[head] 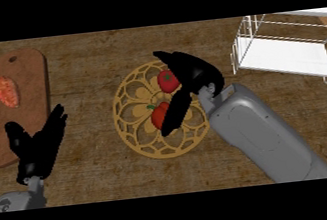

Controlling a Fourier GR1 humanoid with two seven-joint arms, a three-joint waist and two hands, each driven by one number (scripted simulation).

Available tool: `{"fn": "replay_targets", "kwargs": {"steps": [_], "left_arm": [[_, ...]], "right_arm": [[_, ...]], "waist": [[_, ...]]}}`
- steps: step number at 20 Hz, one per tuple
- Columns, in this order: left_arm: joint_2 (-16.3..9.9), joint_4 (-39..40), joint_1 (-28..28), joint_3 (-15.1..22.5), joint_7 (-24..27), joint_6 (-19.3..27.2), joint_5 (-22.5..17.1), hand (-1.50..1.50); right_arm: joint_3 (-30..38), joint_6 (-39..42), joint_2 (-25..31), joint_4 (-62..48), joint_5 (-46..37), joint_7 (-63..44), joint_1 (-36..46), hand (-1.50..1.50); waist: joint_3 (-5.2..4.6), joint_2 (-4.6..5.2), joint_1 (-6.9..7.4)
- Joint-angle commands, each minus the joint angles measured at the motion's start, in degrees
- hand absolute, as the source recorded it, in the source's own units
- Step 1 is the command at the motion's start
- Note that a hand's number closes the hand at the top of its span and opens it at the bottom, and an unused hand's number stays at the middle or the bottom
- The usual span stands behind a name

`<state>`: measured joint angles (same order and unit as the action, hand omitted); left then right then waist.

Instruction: Pick the bell pepper from the placemat and place it in the tiered shelf

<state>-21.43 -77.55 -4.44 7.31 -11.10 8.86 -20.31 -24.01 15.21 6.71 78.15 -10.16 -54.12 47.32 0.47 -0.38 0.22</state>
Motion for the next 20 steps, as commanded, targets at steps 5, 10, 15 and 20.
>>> {"fn": "replay_targets", "kwargs": {"steps": [5,10,15,20], "left_arm": [[2.9,2.9,1.6,0.8,-0.8,-0.4,1.6,0.00],[1.0,6.0,0.5,-2.8,0.3,-3.5,0.9,0.00],[2.7,1.4,2.3,-1.4,-3.0,-1.5,2.2,0.00],[4.0,0.8,1.8,-1.3,-3.1,-1.0,3.5,0.00]], "right_arm": [[-0.6,-1.1,-3.0,-4.4,-6.8,-2.6,0.7,-1.50],[-1.3,-1.0,-2.6,-4.3,-9.8,1.3,-3.4,-1.50],[-2.5,-1.0,-4.8,-1.5,-12.1,-1.5,-6.2,-1.50],[-5.7,-4.6,-6.6,-6.9,-16.9,-0.8,-5.5,-1.50]], "waist": [[-0.49,0.43,0.11],[-0.49,0.47,-0.02],[-0.46,0.30,-0.09],[-0.47,0.39,0.19]]}}
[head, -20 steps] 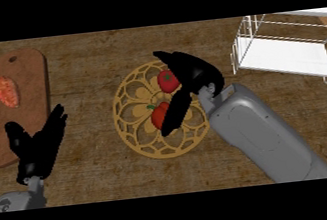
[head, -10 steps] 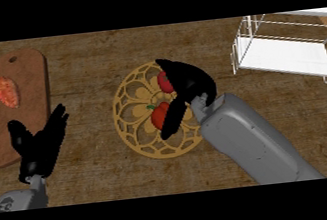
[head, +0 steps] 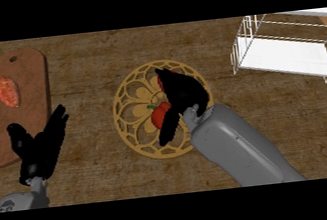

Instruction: Pick the bell pepper from the placemat and place it in the tiered shelf

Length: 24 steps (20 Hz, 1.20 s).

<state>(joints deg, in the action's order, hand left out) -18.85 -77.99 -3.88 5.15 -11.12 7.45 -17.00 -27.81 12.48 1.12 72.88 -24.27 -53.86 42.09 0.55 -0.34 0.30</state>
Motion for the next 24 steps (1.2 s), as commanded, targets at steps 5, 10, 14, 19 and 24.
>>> {"fn": "replay_targets", "kwargs": {"steps": [5,10,14,19,24], "left_arm": [[5.6,3.3,2.3,2.3,0.5,2.0,2.7,0.00],[0.8,-2.8,3.6,-0.5,-4.6,-1.4,1.2,0.00],[2.3,4.5,1.4,-1.5,-0.6,-3.5,1.4,0.00],[2.6,1.1,3.0,-1.6,-1.7,-3.3,2.0,0.00],[2.1,-1.2,2.5,-1.3,-4.4,-2.7,2.1,0.00]], "right_arm": [[0.9,-1.7,0.3,-5.9,-4.9,4.7,-1.2,-1.50],[1.3,-7.0,-1.1,-11.3,-6.3,9.2,0.6,-1.50],[-1.9,-11.7,-1.1,-13.6,-3.6,10.3,1.4,-1.50],[1.4,-9.1,-1.1,-18.6,-3.6,15.8,3.8,-1.50],[-7.4,-0.1,-0.6,-20.2,-3.6,22.2,2.6,1.50]], "waist": [[-0.56,0.47,0.04],[-0.53,0.40,0.52],[-0.57,0.56,0.52],[-0.55,0.51,0.52],[-0.54,0.58,0.99]]}}
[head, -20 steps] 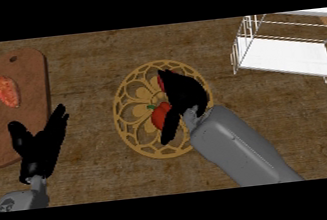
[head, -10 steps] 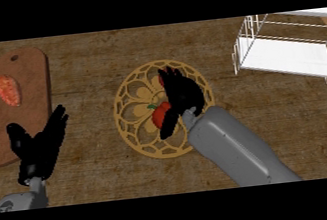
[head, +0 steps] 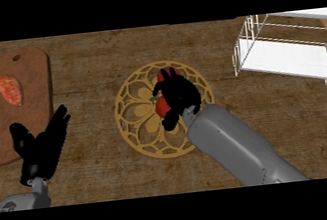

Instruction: Pick the bell pepper from the placemat and place it in the tiered shelf

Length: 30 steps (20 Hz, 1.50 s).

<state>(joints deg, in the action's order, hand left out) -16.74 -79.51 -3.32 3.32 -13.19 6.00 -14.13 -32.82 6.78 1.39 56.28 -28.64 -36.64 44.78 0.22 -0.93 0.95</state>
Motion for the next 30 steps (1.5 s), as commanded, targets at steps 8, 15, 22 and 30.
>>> {"fn": "replay_targets", "kwargs": {"steps": [8,15,22,30], "left_arm": [[1.8,1.7,0.5,0.3,-2.7,-0.1,0.7,0.00],[0.5,1.5,2.2,-2.8,-2.5,-0.3,-0.4,0.00],[2.1,1.7,3.8,-1.6,-1.2,0.1,1.1,0.00],[2.1,0.1,4.7,-1.8,-2.3,-0.3,0.8,0.00]], "right_arm": [[-7.7,-6.8,-1.3,2.2,5.7,6.4,-4.4,1.50],[1.2,-6.2,12.1,15.1,3.9,1.1,-11.9,1.50],[6.9,-10.5,18.0,37.5,0.8,-7.2,-14.4,1.50],[18.1,-2.5,28.0,61.0,-0.1,-25.1,-10.7,1.50]], "waist": [[-0.19,1.02,0.10],[-0.18,0.40,-2.80],[-0.28,0.12,-3.35],[-0.28,0.05,-3.46]]}}
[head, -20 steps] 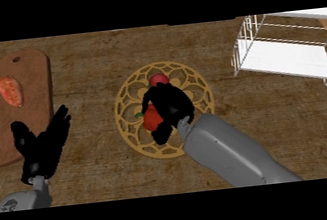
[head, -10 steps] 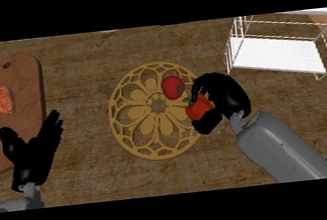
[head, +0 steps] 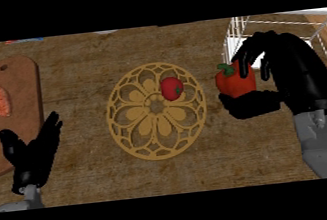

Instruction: Pick the bell pepper from the placemat and place it in the tiered shelf

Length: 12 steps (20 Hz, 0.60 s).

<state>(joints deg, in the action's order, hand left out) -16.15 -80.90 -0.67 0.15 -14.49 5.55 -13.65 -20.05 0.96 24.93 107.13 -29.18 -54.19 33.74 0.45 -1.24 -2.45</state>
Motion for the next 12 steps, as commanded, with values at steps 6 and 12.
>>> {"fn": "replay_targets", "kwargs": {"steps": [6,12], "left_arm": [[1.5,0.4,-0.4,1.7,-3.6,0.9,1.4,0.00],[1.7,2.0,-0.9,1.5,-1.5,0.0,2.3,0.00]], "right_arm": [[16.2,12.1,8.9,10.0,6.4,-14.8,10.9,1.50],[22.2,14.3,12.0,0.8,10.8,-15.8,20.5,1.50]], "waist": [[-0.49,0.81,1.58],[-0.55,1.06,2.46]]}}
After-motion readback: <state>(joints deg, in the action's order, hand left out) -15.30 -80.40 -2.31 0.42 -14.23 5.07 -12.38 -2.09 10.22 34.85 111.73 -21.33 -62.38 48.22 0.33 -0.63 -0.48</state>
